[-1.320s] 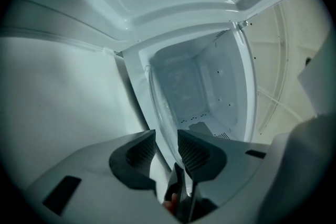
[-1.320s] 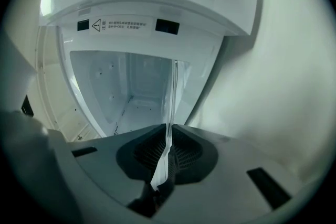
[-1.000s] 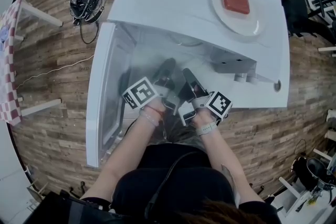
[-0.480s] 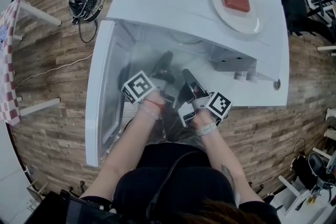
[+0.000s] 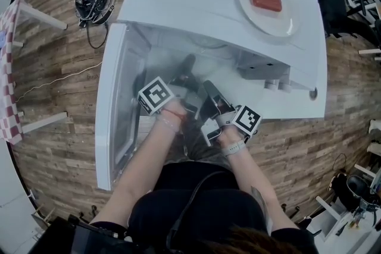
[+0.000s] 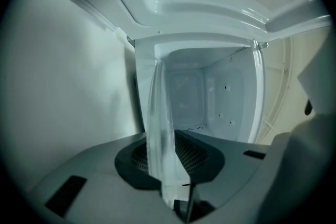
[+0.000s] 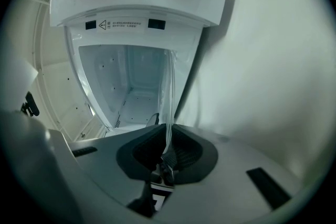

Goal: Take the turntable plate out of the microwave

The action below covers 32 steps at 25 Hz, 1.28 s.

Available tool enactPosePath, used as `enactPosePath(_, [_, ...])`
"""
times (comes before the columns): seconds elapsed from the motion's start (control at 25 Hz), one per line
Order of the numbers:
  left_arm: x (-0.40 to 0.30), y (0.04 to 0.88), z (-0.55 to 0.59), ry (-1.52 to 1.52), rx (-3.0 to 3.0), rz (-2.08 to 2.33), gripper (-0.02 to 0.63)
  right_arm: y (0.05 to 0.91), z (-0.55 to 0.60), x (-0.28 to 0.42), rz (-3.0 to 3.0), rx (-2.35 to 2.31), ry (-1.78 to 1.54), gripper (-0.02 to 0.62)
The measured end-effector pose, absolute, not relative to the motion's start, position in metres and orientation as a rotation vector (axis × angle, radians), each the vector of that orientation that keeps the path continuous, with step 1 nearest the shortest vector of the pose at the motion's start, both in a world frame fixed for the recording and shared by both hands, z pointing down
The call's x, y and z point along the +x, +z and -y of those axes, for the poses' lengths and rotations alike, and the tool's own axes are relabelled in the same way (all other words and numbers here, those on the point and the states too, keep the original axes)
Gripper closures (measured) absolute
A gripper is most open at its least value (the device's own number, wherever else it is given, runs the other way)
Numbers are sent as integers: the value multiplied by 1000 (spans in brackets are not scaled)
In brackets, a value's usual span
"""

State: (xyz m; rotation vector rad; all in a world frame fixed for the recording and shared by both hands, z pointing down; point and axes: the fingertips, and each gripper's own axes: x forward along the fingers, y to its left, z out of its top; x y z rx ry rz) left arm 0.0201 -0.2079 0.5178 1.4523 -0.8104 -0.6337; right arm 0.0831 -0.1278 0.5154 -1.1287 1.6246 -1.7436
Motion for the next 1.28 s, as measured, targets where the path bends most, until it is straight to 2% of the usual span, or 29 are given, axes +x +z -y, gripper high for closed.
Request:
enactPosePath(0.12, [24,516,207,-628,1467,794,523,515,127,83,-1624,-1123,-1745,545])
enactPosePath(0.24, [23,520,206,-641,1439,792,561,515,127,83,-1626,-1120,-1749,545])
enactPosePath(0.76, [23,523,206,-681,1421,759,569,520,134,91,-1715,-1174,-1724,543])
enactPosePath(0.96, [24,522,206,-689,1425,739,572,522,154,108,-1701,-1249,-1671,503])
enactPosePath(1.28, [23,515,206,-732,1410,706,574,513,181,130,-1643,-1207,-1580,525])
